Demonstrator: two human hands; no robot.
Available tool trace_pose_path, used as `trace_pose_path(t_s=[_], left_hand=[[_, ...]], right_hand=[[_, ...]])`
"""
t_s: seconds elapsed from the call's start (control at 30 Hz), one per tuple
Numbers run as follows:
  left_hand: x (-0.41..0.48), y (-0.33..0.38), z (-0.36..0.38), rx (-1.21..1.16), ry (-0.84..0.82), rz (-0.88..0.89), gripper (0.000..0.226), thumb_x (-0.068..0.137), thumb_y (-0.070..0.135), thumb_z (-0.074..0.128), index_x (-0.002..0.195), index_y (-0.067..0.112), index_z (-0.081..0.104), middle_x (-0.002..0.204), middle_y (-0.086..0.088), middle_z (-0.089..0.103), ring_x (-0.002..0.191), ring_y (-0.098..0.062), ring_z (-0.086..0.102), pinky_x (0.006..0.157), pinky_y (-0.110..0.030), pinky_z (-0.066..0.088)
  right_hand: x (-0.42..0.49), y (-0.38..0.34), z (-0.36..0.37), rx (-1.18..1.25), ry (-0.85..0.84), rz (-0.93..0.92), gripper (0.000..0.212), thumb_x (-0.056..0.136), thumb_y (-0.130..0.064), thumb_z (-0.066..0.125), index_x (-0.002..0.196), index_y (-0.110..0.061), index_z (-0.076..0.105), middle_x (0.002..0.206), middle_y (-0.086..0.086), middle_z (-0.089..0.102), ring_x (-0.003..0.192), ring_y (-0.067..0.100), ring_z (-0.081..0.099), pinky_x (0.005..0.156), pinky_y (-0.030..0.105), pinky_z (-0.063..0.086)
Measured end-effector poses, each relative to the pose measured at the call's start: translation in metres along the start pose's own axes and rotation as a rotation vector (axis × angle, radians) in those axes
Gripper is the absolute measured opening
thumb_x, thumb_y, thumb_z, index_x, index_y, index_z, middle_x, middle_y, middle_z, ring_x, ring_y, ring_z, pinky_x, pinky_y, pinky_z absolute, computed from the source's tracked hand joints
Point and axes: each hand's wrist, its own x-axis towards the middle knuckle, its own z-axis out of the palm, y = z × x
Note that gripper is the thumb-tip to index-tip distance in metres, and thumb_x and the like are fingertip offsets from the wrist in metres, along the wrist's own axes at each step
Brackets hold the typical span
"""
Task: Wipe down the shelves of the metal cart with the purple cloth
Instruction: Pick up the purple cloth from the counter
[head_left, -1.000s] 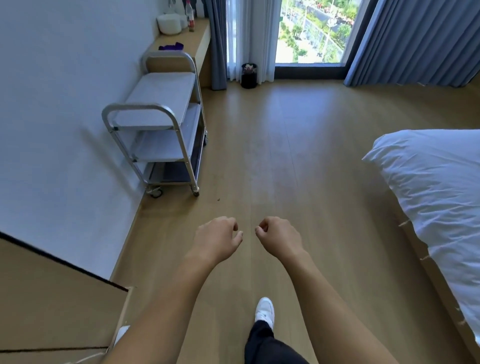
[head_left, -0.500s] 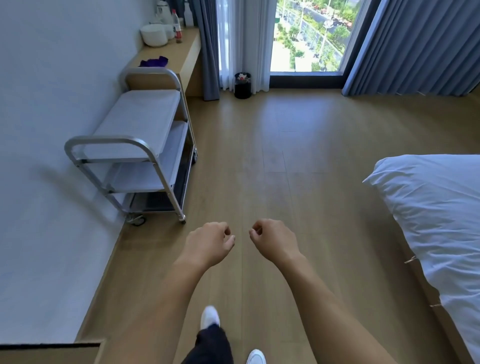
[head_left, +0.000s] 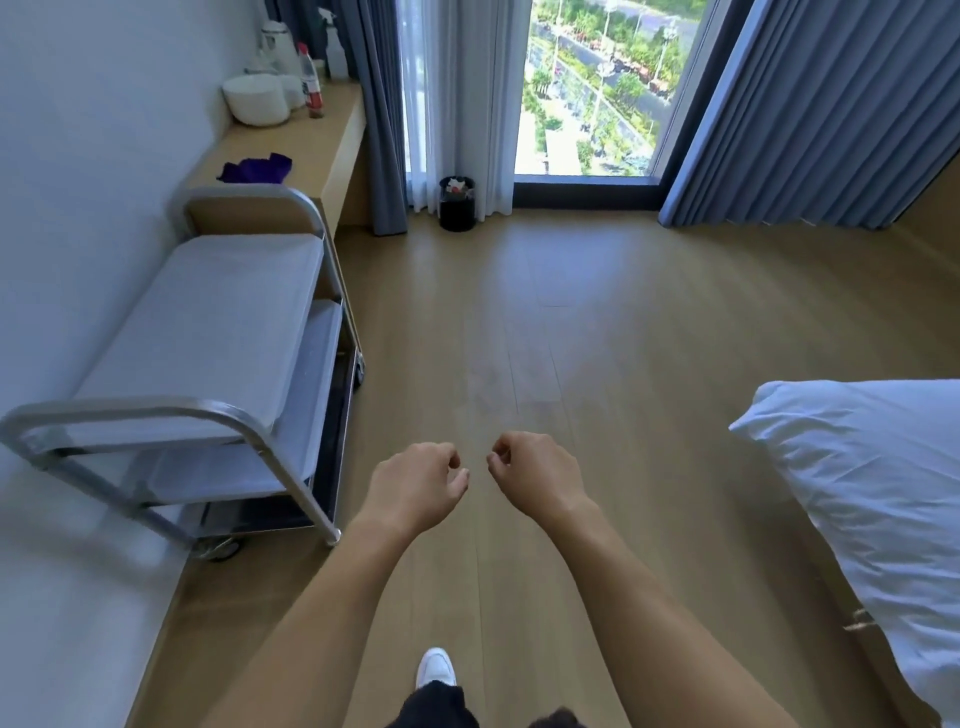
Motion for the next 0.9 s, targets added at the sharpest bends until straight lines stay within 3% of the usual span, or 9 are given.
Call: trace_pose_path(t_s=[0.47,0.9], left_hand=[[0.212,-0.032,-0.029,0.004,-0.056,-0.028,0.028,0.090,0.044,0.047,0.106,0.027,0.063,0.107,0.009,0.066,0.095,-0.017,0.062,0.080,-0.034,0.051],[0.441,-0.025,-0.080,-0.022,0.052,-0.113,0.026,0.090,0.045,0.047,0.101,0.027,0.062,0.101,0.010,0.066,0.092,-0.014,0.062,0.078,-0.037,0.053]], right_hand=[[0.222,-0.003,-0.008,0.018,-0.077,0.020,0.023,0.092,-0.038,0.050,0.100,-0.026,0.069,0.099,-0.005,0.070,0.093,0.020,0.064,0.075,0.030,0.052],[0.470,0.005,-0.074,-0.008,-0.088,-0.092,0.025,0.093,-0.038,0.049,0.101,-0.025,0.068,0.097,-0.004,0.070,0.090,0.019,0.064,0.078,0.035,0.055]])
